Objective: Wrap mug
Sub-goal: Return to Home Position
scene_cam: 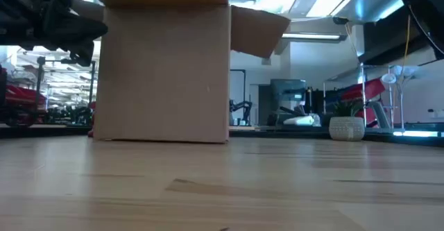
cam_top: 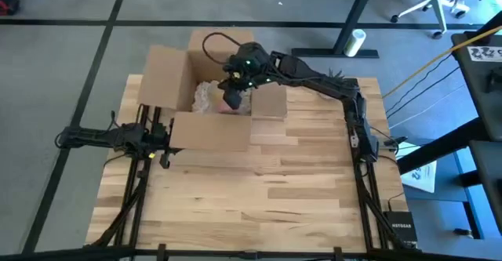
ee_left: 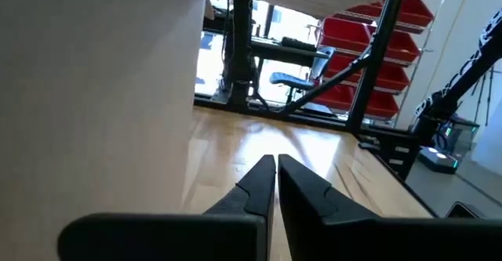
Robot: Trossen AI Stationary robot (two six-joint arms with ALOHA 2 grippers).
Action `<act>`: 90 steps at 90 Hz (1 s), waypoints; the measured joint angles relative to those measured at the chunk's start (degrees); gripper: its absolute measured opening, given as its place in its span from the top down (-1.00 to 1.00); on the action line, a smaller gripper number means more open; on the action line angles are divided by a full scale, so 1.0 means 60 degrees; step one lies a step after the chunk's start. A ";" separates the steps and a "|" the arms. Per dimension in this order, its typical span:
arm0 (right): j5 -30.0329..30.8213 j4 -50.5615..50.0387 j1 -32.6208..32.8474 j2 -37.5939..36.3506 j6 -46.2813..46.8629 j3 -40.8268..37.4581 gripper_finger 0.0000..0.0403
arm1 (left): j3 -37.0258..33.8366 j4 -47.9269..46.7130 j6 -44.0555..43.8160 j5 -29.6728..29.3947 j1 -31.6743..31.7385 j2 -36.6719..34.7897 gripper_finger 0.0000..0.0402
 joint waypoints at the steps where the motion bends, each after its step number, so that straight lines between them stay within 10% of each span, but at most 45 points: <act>1: 0.0021 -0.0001 0.0002 -0.0048 0.0000 0.0000 0.99 | 0.0000 0.0000 0.0000 0.0000 0.0000 0.0000 1.00; 43: 0.2432 -0.1666 0.0988 -0.2851 0.0124 -0.1764 1.00 | 0.0000 -0.0003 0.0000 0.0000 0.0000 0.0000 1.00; 61: 0.4012 -0.0399 0.2003 -0.5862 0.1501 -0.6114 1.00 | 0.0000 -0.0003 0.0000 0.0000 0.0000 0.0000 1.00; 90: 0.3675 0.6315 0.3686 -1.0661 0.3596 -1.4473 1.00 | 0.0004 -0.0001 0.0000 0.0000 -0.0001 0.0000 1.00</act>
